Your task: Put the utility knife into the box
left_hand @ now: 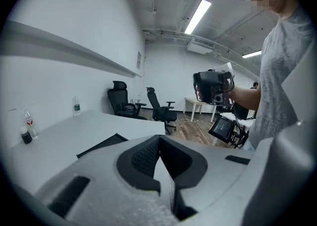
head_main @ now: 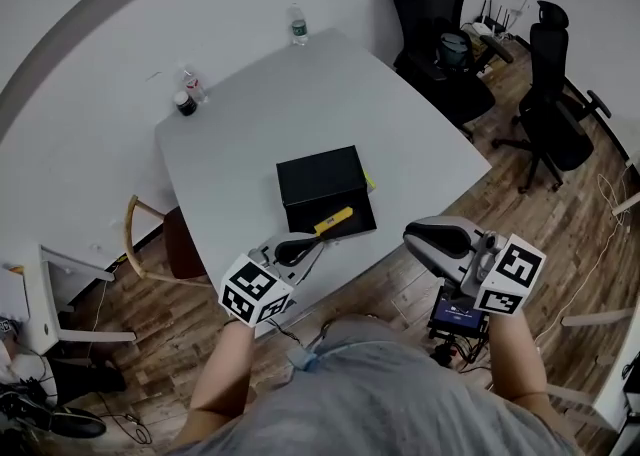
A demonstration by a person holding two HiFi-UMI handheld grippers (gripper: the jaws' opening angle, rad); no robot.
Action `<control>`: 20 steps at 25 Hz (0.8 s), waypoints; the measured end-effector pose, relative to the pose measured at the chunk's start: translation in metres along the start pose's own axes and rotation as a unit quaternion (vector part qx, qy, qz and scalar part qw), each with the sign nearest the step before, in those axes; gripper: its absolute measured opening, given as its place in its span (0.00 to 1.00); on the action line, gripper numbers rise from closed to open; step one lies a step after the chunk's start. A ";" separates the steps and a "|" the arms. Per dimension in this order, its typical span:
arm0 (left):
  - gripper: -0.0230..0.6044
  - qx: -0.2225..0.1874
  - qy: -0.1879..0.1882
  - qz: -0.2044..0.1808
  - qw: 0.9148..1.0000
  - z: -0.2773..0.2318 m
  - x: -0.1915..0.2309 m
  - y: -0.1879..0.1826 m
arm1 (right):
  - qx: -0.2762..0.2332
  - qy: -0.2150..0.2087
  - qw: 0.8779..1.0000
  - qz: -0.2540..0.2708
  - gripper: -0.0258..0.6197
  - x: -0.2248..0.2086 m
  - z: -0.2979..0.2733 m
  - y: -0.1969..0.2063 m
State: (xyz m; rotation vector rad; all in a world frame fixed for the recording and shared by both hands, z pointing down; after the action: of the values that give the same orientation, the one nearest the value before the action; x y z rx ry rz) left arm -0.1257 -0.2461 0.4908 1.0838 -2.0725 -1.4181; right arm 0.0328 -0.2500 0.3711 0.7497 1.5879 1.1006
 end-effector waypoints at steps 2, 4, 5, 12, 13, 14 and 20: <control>0.06 -0.007 0.001 0.000 1.000 0.002 -0.005 -0.005 | -0.002 -0.003 1.000 -0.001 0.11 0.002 0.000 -0.001; 0.06 -0.015 0.003 0.003 1.000 0.005 -0.010 -0.011 | -0.003 -0.006 1.000 0.000 0.11 0.006 -0.001 -0.001; 0.06 -0.018 0.005 0.005 1.000 0.006 -0.013 -0.013 | -0.004 -0.007 1.000 0.002 0.11 0.008 -0.002 -0.001; 0.06 -0.021 0.007 -0.008 1.000 0.012 -0.016 -0.020 | -0.006 -0.009 1.000 0.002 0.11 0.011 -0.010 0.003; 0.06 -0.024 0.007 -0.009 1.000 0.014 -0.016 -0.021 | -0.008 -0.008 1.000 0.002 0.11 0.012 -0.011 0.002; 0.06 -0.028 0.007 -0.011 1.000 0.016 -0.016 -0.024 | -0.012 -0.007 1.000 0.002 0.11 0.012 -0.011 0.001; 0.06 -0.074 0.026 -0.015 0.997 0.035 -0.026 -0.038 | -0.025 0.005 1.000 0.001 0.11 0.011 -0.017 0.001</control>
State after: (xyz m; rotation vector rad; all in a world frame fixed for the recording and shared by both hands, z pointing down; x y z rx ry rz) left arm -0.1196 -0.2114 0.4444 1.0835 -1.8895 -1.5157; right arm 0.0133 -0.2444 0.3690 0.7141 1.5616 1.1440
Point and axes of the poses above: the fingertips, and each gripper's own axes: z backward along the fingers, x to its left, y out of its underside, the point moved 2 cm from there along z, backward along the fingers, and after that the axes turned 11 degrees about -z, right-handed, at the moved point
